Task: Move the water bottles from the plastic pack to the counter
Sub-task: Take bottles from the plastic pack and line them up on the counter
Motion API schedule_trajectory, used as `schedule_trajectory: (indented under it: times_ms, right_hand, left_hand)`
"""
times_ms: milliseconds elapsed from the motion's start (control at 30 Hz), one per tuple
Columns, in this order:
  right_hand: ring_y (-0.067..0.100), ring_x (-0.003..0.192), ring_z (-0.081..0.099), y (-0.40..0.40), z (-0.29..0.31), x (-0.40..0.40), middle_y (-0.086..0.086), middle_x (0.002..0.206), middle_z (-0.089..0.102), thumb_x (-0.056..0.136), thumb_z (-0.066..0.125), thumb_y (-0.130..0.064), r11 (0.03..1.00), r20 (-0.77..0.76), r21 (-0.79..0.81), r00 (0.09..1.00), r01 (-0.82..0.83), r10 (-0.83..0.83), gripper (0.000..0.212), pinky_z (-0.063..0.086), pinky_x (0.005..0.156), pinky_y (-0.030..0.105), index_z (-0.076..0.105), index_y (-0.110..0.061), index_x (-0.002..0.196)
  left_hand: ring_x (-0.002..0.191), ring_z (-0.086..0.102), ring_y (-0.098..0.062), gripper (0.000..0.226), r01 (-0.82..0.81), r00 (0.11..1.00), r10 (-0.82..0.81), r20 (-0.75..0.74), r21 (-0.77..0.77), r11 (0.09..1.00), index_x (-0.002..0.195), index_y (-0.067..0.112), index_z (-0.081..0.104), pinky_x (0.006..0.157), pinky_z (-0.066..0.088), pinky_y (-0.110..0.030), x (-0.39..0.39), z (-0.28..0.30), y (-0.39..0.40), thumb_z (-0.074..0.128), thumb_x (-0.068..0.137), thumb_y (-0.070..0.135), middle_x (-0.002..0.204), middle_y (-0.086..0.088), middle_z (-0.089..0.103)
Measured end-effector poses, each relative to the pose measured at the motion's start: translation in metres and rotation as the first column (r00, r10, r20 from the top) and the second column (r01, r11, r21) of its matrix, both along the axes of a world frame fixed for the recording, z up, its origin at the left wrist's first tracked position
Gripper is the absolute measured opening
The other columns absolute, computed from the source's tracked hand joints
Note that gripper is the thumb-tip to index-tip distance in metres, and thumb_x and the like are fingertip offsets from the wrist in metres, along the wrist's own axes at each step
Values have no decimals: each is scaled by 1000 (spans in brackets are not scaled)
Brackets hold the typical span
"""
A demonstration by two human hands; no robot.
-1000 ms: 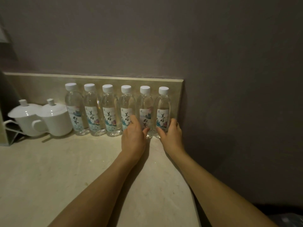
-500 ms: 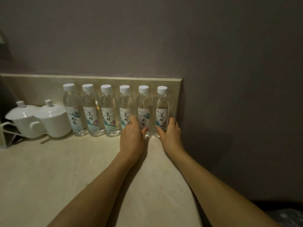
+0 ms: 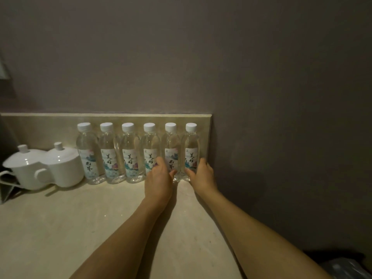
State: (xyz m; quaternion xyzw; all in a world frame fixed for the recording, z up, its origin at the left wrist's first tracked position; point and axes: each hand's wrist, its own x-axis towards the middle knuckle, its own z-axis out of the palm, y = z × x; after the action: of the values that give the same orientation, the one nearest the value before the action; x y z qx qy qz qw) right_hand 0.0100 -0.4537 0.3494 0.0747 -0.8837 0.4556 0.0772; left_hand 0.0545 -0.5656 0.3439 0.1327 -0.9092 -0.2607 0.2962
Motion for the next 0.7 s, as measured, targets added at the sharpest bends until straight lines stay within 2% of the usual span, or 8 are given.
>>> schedule_trajectory:
  times_ms: [200,300,367,500,600,700]
  right_hand:
    - [31,121,54,10,5,14,15,135,51,89,67,-21,997,24,-63,999,-45,46,47,50,97,47,46,-7,129]
    - [28,118,56,18,6,24,12,132,53,90,66,-22,992,0,-111,999,-52,52,46,51,96,46,48,-10,130]
    - [24,111,59,28,8,30,10,127,57,90,66,-26,991,-43,-126,999,-37,32,45,51,94,41,51,-10,129]
    - [14,85,61,61,13,40,5,103,64,90,63,-27,991,-179,-133,982,31,-55,30,47,72,22,58,-13,116]
    - [3,75,58,94,18,46,-3,93,62,91,61,-30,984,-258,-165,959,73,-115,25,41,61,13,60,-17,112]
    - [9,77,63,134,23,52,-3,89,65,92,60,-29,971,-304,-218,939,97,-162,13,51,66,23,61,-22,103]
  left_hand:
    - [90,67,-29,32,15,1000,-15,-1,38,999,111,6,49,75,57,-38,10,0,1,64,92,28,101,-13,68]
    - [81,65,-26,21,57,998,-55,-35,53,997,99,9,56,70,55,-37,14,7,7,61,94,29,87,-8,66]
    - [72,64,-25,19,116,990,-111,-82,65,991,89,9,59,66,55,-39,16,13,17,59,94,27,77,-6,65]
    - [67,64,-24,24,207,971,-196,-139,73,976,81,11,62,65,56,-41,22,23,51,56,95,28,71,-6,65]
    - [68,66,-24,26,274,954,-255,-156,118,955,81,11,64,67,57,-43,28,30,83,52,96,29,72,-7,67]
    - [67,67,-23,29,321,940,-299,-163,124,939,78,11,62,68,57,-45,32,37,122,50,97,29,70,-6,68]
